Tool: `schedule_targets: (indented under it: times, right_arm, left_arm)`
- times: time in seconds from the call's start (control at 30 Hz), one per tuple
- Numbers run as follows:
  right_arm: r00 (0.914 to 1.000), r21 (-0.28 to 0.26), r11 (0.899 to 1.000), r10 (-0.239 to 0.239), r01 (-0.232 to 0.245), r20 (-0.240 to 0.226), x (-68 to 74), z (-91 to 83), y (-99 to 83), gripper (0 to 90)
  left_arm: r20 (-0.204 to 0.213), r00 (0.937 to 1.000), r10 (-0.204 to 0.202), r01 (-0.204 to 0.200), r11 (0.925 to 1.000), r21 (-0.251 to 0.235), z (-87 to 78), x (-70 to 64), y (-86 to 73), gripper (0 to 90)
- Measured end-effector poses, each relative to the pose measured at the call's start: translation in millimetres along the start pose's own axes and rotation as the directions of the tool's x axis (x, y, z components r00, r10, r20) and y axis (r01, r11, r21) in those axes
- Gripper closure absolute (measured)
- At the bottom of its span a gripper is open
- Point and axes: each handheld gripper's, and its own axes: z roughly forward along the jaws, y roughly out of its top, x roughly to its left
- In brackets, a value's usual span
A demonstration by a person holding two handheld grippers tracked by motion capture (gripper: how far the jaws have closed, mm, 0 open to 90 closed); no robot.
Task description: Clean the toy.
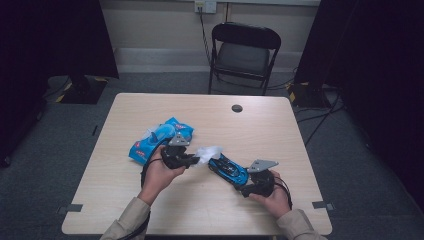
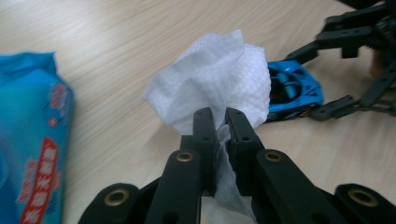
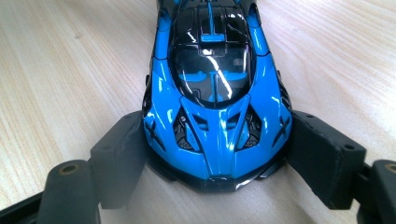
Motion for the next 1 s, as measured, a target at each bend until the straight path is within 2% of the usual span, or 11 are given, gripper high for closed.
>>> schedule_targets:
  times: [0.17, 0.23, 0.27, 0.3, 0.37, 0.53, 0.67, 0.73, 0.83, 1.0]
  right_arm:
    - [1.0000, 0.000, 1.000, 0.000, 0.000, 0.000, 0.0, 0.0, 0.0, 22.8]
    - [1.0000, 0.000, 1.000, 0.000, 0.000, 0.000, 0.0, 0.0, 0.0, 22.8]
    - [1.0000, 0.000, 1.000, 0.000, 0.000, 0.000, 0.0, 0.1, 0.0, 22.8]
    - [1.0000, 0.000, 1.000, 0.000, 0.000, 0.000, -0.1, 0.0, 0.0, 22.8]
    - [1.0000, 0.000, 1.000, 0.000, 0.000, 0.000, 0.0, 0.0, 0.0, 22.8]
    - [1.0000, 0.000, 1.000, 0.000, 0.000, 0.000, 0.0, 0.0, 0.0, 22.8]
    - [1.0000, -0.001, 1.000, 0.000, 0.000, 0.000, -0.1, 0.1, 0.0, 22.8]
    - [1.0000, -0.001, 1.000, -0.001, 0.001, 0.000, -0.1, 0.1, 0.0, 22.8]
    - [1.0000, -0.001, 1.000, -0.001, 0.001, 0.000, -0.1, 0.1, 0.0, 22.8]
    - [1.0000, -0.001, 1.000, -0.001, 0.001, 0.000, -0.1, 0.1, 0.0, 22.8]
  left_arm:
    - [0.032, 0.9984, 0.047, -0.047, 0.9989, -0.006, 2.1, -15.6, 8.7, 83.9]
    - [0.061, 0.9965, 0.057, -0.057, 0.9984, -0.007, 5.5, -23.9, 11.2, 83.8]
    - [0.061, 0.9965, 0.057, -0.057, 0.9984, -0.007, 5.5, -23.9, 11.2, 83.8]
    - [0.085, 0.9936, 0.074, -0.074, 0.9972, 0.001, 10.2, -31.4, 12.6, 83.8]
    - [0.106, 0.9904, 0.088, -0.090, 0.9959, 0.012, 15.9, -38.0, 12.9, 83.8]
    - [0.149, 0.9828, 0.110, -0.116, 0.9926, 0.036, 30.8, -49.6, 13.1, 83.8]
    - [0.187, 0.9745, 0.124, -0.140, 0.9872, 0.075, 43.2, -57.8, 12.1, 83.7]
    - [0.196, 0.9728, 0.124, -0.143, 0.9856, 0.090, 49.4, -60.0, 11.5, 83.6]
    - [0.204, 0.9711, 0.124, -0.148, 0.9831, 0.108, 58.4, -62.2, 11.7, 83.3]
    - [0.184, 0.9763, 0.114, -0.137, 0.9835, 0.118, 70.2, -61.8, 13.5, 79.2]
